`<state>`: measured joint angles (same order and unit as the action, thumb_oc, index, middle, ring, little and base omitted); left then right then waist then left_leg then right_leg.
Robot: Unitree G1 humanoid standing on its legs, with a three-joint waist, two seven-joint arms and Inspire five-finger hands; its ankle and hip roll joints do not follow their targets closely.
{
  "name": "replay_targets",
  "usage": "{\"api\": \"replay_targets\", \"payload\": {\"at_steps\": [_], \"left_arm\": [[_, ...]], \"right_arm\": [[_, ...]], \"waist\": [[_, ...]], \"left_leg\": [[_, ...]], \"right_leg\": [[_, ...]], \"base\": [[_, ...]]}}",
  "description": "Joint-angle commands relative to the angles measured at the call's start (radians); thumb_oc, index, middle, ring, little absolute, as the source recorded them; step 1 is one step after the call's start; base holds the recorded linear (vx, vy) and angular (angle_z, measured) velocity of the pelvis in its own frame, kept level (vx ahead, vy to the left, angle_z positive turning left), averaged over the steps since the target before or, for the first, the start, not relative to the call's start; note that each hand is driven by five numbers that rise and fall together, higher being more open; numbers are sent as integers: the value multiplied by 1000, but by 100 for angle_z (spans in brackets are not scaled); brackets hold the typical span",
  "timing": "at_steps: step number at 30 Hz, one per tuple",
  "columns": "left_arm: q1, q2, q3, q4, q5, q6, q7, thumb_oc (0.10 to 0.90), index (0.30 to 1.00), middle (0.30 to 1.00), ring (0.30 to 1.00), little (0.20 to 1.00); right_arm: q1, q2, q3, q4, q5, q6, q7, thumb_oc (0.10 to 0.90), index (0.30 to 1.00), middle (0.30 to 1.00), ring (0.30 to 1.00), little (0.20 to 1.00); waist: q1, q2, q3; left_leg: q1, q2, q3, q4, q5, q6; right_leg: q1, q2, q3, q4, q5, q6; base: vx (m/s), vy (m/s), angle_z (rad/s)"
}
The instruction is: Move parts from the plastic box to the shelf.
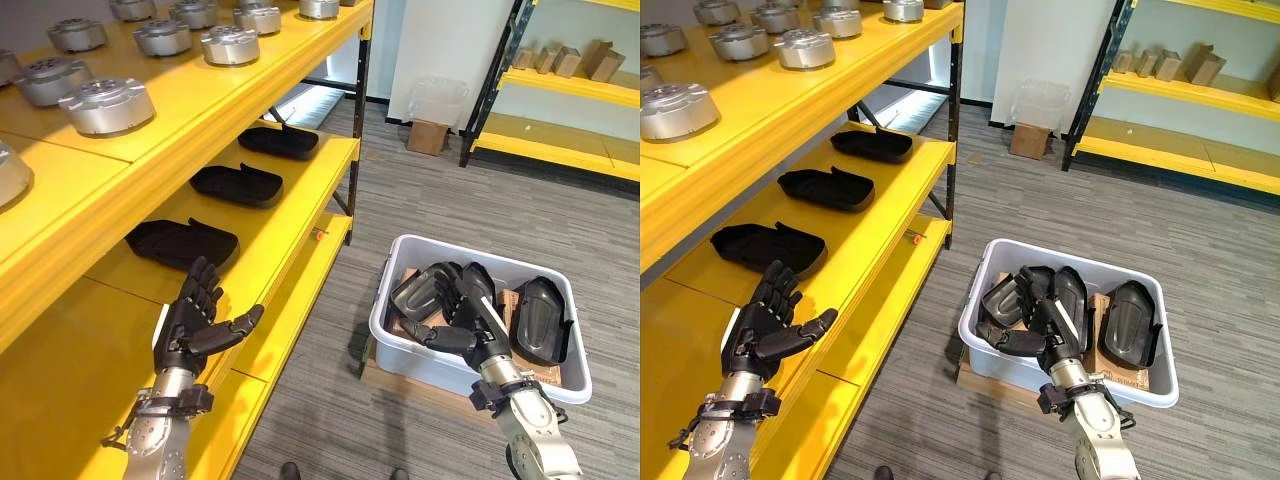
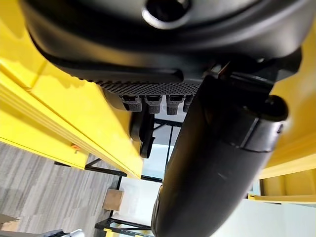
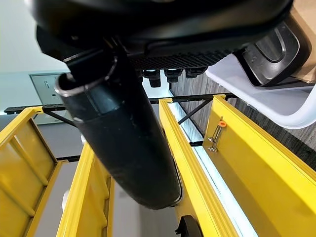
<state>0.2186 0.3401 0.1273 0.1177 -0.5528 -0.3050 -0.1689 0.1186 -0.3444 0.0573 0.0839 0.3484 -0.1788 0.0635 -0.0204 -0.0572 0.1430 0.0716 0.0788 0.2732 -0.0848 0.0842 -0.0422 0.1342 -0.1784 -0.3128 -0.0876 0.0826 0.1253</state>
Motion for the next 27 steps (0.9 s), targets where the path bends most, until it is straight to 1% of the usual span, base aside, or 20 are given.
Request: {"api": "replay_targets", "payload": {"at_steps": [1, 3, 5, 6, 7, 8, 9, 10, 11, 12, 13, 14, 15, 16, 17, 18, 20, 23, 25, 27], "left_arm": [[-94, 37, -17, -60, 29, -32, -104, 900, 1000, 1000, 1000, 1000], [-94, 51, -41, -57, 21, -29, -112, 900, 1000, 1000, 1000, 1000], [-105, 69, -62, -65, 14, -20, -113, 900, 1000, 1000, 1000, 1000], [-107, 73, -66, -68, 18, -18, -109, 900, 1000, 1000, 1000, 1000], [-115, 87, -74, -72, 37, -18, -97, 900, 1000, 1000, 1000, 1000], [-117, 91, -76, -73, 43, -17, -94, 900, 1000, 1000, 1000, 1000], [-121, 107, -83, -79, 41, -17, -93, 900, 1000, 1000, 1000, 1000], [-128, 129, -84, -90, 10, -12, -123, 900, 1000, 1000, 1000, 1000], [-129, 133, -83, -89, -5, -10, -149, 900, 1000, 1000, 1000, 1000], [-125, 133, -84, -84, -38, 8, -193, 900, 1000, 1000, 1000, 1000], [-124, 135, -83, -84, -41, 9, -201, 900, 1000, 1000, 1000, 1000], [-112, 136, -85, -85, -63, 15, -223, 900, 1000, 1000, 1000, 1000], [-100, 137, -86, -88, -67, 8, -225, 900, 1000, 1000, 1000, 1000], [-84, 139, -83, -93, -73, 5, -222, 900, 1000, 1000, 1000, 1000], [-73, 142, -77, -96, -79, 6, -224, 900, 1000, 1000, 1000, 1000], [-68, 145, -77, -98, -90, 0, -235, 900, 1000, 1000, 1000, 1000], [-62, 140, -74, -98, -110, -10, -243, 900, 1000, 1000, 1000, 1000], [-35, 109, -43, -110, -188, 8, -254, 900, 1000, 1000, 1000, 1000], [-20, 86, -30, -108, -186, 23, -255, 900, 1000, 1000, 1000, 1000], [2, 72, -26, -111, -174, 21, -253, 900, 1000, 1000, 1000, 1000]], "right_arm": [[-92, -35, -86, -83, -144, -107, -195, 900, 1000, 1000, 1000, 1000], [-95, -52, -99, -95, -187, -108, -239, 900, 1000, 1000, 1000, 1000], [-100, -75, -121, -116, -191, -103, -274, 900, 1000, 1000, 1000, 1000], [-102, -78, -125, -119, -197, -105, -285, 900, 1000, 1000, 1000, 1000], [-107, -81, -130, -127, -209, -108, -307, 900, 1000, 1000, 1000, 1000], [-108, -82, -131, -128, -210, -107, -313, 900, 1000, 1000, 1000, 1000], [-113, -80, -133, -122, -204, -113, -333, 900, 1000, 1000, 1000, 1000], [-120, -71, -135, -108, -192, -128, -351, 900, 1000, 1000, 1000, 1000], [-122, -63, -136, -101, -189, -131, -355, 900, 1000, 1000, 1000, 1000], [-122, -52, -136, -92, -185, -131, -354, 900, 1000, 1000, 1000, 1000], [-121, -50, -137, -91, -185, -131, -354, 900, 1000, 1000, 1000, 1000], [-121, -37, -140, -80, -178, -132, -346, 900, 1000, 1000, 1000, 1000], [-119, -28, -141, -75, -171, -129, -338, 900, 1000, 1000, 1000, 1000], [-117, -21, -143, -74, -159, -121, -330, 900, 1000, 1000, 1000, 1000], [-113, -19, -144, -77, -147, -114, -321, 900, 1000, 1000, 1000, 1000], [-103, -21, -140, -87, -172, -90, -332, 900, 1000, 1000, 1000, 1000], [-99, -20, -133, -89, -206, -75, -354, 900, 1000, 1000, 1000, 1000], [-103, -21, -110, -96, -220, -28, -381, 900, 1000, 1000, 1000, 1000], [-99, -26, -108, -96, -229, -3, -401, 900, 1000, 1000, 1000, 1000], [-90, -40, -114, -103, -236, 3, -410, 900, 1000, 1000, 1000, 1000]], "waist": [[-4, 16, -27], [-9, 21, -19], [-18, 22, 9], [-21, 21, 18], [-25, 17, 39], [-26, 16, 44], [-18, 12, 61], [-1, -3, 81], [5, -8, 87], [14, -10, 93], [14, -11, 95], [22, -11, 99], [27, -10, 101], [34, -8, 101], [42, -6, 97], [49, -3, 92], [48, -1, 90], [54, 7, 89], [47, 13, 83], [37, 20, 77]], "left_leg": [[93, -23, 50, -2, -109, 8], [92, -25, 53, -2, -107, 18], [83, -30, 42, 22, -114, 39], [77, -31, 36, 34, -120, 45], [60, -31, 20, 63, -131, 58], [55, -31, 16, 70, -134, 60], [34, -22, 7, 94, -135, 59], [-10, -1, 5, 142, -147, 49], [-19, 8, 6, 154, -152, 41], [-20, 23, 5, 165, -155, 27], [-19, 24, 4, 170, -158, 26], [-14, 35, -4, 180, -166, 16], [-9, 45, -11, 186, -173, 10], [-7, 58, -18, 193, -177, 2], [-14, 70, -24, 199, -176, -8], [-38, 83, -49, 217, -173, -20], [-45, 95, -58, 220, -165, -29], [-24, 132, -36, 178, -121, -54], [0, 153, -24, 132, -84, -68], [19, 170, -12, 88, -50, -79]], "right_leg": [[5, 44, -6, 29, -20, 35], [-11, 50, 11, 72, -41, 28], [-55, 56, 41, 183, -71, 20], [-75, 56, 51, 220, -69, 23], [-126, 51, 75, 298, -58, 32], [-137, 49, 79, 312, -56, 33], [-158, 25, 89, 308, -33, 33], [-164, -44, 98, 236, 25, 49], [-163, -83, 103, 191, 73, 65], [-161, -136, 107, 146, 130, 87], [-153, -141, 106, 133, 143, 91], [-147, -177, 110, 105, 187, 108], [-140, -195, 113, 89, 204, 117], [-127, -204, 109, 69, 201, 123], [-103, -208, 98, 42, 181, 130], [-74, -214, 95, 14, 172, 136], [-70, -200, 98, 13, 155, 136], [-86, -171, 56, 56, 102, 132], [-85, -149, 43, 80, 63, 125], [-84, -129, 39, 103, 23, 114]], "base": [[-5, 195, -4], [-19, 225, -11], [-47, 221, -24], [-104, 110, -16], [-94, 29, -2], [-138, -83, -6], [-203, -346, -5], [-223, -481, 13], [-158, -565, 28], [-27, -322, 35], [19, -313, 18], [59, -265, 23], [75, -385, 25], [66, -406, 26], [24, -513, 29], [2, -488, 49], [-17, -310, 59], [-30, -291, 9], [29, -232, -6], [36, -170, -9]]}}
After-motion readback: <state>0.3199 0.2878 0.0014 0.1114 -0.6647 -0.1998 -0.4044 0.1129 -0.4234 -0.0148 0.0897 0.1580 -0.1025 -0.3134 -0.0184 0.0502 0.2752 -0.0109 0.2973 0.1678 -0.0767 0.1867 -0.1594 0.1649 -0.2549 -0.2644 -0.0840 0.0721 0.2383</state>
